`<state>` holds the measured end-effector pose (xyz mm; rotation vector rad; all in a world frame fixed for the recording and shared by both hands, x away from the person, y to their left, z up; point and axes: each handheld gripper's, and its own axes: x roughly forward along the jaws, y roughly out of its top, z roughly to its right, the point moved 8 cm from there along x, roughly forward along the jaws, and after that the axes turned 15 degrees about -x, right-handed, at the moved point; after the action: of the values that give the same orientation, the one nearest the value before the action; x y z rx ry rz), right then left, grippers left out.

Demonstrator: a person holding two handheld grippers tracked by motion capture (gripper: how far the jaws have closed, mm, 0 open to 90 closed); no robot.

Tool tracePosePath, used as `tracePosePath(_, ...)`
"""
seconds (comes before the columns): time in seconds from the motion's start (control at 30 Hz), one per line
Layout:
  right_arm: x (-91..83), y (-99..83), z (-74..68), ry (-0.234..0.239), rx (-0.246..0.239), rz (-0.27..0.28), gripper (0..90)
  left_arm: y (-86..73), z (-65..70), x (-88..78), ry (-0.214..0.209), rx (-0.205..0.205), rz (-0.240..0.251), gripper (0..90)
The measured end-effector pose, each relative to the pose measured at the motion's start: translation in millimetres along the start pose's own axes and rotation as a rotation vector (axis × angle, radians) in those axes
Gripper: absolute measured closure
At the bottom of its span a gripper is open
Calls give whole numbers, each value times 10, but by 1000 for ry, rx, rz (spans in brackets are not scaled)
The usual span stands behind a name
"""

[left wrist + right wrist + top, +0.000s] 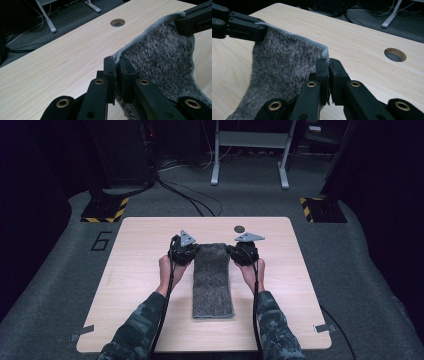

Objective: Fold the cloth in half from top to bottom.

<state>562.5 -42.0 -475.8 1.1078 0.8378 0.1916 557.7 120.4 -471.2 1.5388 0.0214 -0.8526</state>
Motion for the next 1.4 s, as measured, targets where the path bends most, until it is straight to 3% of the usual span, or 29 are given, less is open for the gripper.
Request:
tracePosePath(0.4,-310,-10,-220,14,-80,44,858,-163,162,-213,-59,27,5,849)
tracePosePath(0.8,-455,-253,-387,43,-59,54,855,-408,314,-390,-89,54,-6,848)
tracePosePath(1.0,-521,-389,-541,60,-64,44,850,-552,354,-456,-82,34,-17,844)
tracePosePath(1.13,-545,-495,-643,61,-64,33,847,-671,374,-481,-70,-4,-25,844)
tracePosePath(1.33,-594,-624,-773,67,-62,15,846,-841,428,-537,-100,-74,-32,841)
tracePosePath(1.4,-622,-666,-811,66,-67,7,845,-896,451,-565,-109,-79,-40,839)
